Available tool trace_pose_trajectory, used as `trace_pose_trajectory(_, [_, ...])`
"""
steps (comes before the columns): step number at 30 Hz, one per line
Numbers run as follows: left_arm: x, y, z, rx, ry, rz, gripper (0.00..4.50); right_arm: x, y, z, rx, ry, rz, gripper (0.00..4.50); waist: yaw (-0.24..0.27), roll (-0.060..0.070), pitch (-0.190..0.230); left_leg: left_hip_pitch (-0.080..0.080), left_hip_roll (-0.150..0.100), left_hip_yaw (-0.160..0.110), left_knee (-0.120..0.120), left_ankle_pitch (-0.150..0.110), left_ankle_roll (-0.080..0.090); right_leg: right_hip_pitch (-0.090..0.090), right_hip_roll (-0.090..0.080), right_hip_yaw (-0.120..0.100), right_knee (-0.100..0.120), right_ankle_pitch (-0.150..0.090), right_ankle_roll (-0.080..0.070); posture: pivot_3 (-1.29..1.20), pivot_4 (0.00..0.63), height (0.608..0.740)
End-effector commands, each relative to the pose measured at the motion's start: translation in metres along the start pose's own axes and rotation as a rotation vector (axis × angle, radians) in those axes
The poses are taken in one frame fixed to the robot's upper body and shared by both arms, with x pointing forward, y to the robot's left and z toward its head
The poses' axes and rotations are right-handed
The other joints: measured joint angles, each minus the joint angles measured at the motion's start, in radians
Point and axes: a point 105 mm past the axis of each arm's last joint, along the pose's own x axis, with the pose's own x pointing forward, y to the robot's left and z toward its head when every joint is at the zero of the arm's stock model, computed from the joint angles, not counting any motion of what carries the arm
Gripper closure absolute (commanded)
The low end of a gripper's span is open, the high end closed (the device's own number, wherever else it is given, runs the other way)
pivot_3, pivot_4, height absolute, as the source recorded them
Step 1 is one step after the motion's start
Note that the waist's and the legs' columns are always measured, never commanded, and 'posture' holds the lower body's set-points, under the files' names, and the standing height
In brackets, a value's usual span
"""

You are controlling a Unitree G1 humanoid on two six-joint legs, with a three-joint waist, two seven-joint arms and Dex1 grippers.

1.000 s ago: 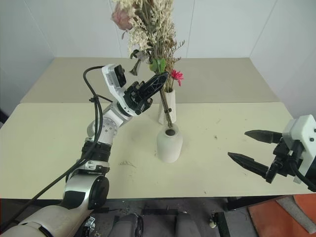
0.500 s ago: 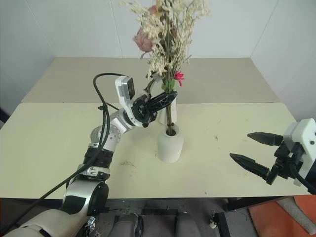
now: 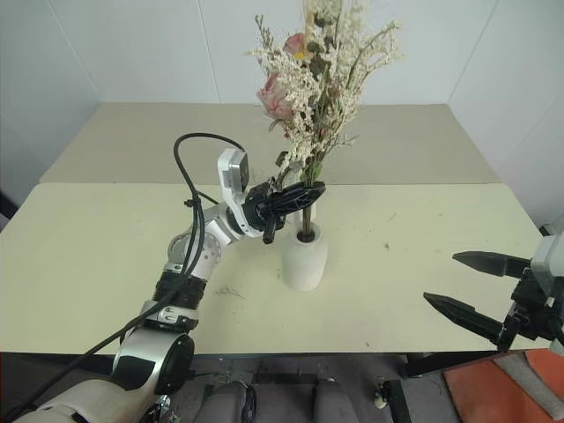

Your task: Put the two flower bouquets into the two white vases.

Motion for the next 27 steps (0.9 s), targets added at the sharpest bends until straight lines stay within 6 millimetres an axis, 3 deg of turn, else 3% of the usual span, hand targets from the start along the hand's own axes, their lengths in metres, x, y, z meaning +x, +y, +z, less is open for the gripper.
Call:
trace_pose_trajectory(1, [0.003, -0.013, 0.009, 0.046, 0.007, -0.078, 3.15, -0.002, -0.004, 0.009, -0.054, -0.026, -0.018, 0.0, -0.001, 0.0, 0.0, 0.0, 0.0, 0.0, 0.0, 0.0, 0.0, 0.0, 0.0, 0.0, 0.0, 0.0, 0.0, 0.0, 0.15, 0.74])
trace_pose_trajectory(6, [-0.002, -0.014, 0.004, 0.076, 0.053, -0.065, 1.62, 0.0, -0.005, 0.009, -0.057, -0.028, -0.013, 0.0, 0.001, 0.0, 0.0, 0.0, 0.0, 0.0, 0.0, 0.0, 0.0, 0.0, 0.0, 0.0, 0.0, 0.0, 0.0, 0.0, 0.15, 0.74])
trace_pose_trajectory(11, [-0.012, -0.019, -0.014, 0.19, 0.253, -0.09, 0.14, 0.003, -0.008, 0.008, -0.064, -0.027, -0.014, 0.0, 0.0, 0.0, 0.0, 0.001, 0.0, 0.0, 0.0, 0.0, 0.0, 0.001, 0.0, 0.0, 0.0, 0.0, 0.0, 0.0, 0.15, 0.74])
trace_pose_trajectory(16, [-0.012, -0.012, -0.02, 0.271, 0.385, -0.076, 0.04, 0.006, -0.012, 0.007, -0.077, -0.027, -0.021, 0.0, 0.001, 0.0, 0.0, 0.001, 0.0, 0.0, 0.0, 0.0, 0.0, 0.002, 0.0, 0.0, -0.001, 0.0, 0.0, 0.0, 0.15, 0.74])
trace_pose_trajectory(21, [-0.012, -0.007, -0.001, 0.314, 0.372, -0.026, 0.04, 0.007, -0.016, 0.007, -0.088, -0.029, -0.036, 0.0, 0.003, 0.0, 0.0, 0.001, 0.0, -0.001, 0.0, 0.0, 0.0, 0.002, 0.0, -0.001, -0.002, 0.0, 0.0, 0.0, 0.15, 0.74])
trace_pose_trajectory(27, [-0.053, -0.004, 0.018, 0.389, 0.432, 0.1, 0.04, 0.007, -0.016, 0.006, -0.094, -0.027, -0.054, 0.0, -0.011, 0.001, -0.001, 0.002, 0.001, -0.001, 0.0, -0.001, 0.001, 0.003, 0.0, -0.001, -0.003, 0.0, 0.0, 0.0, 0.15, 0.74])
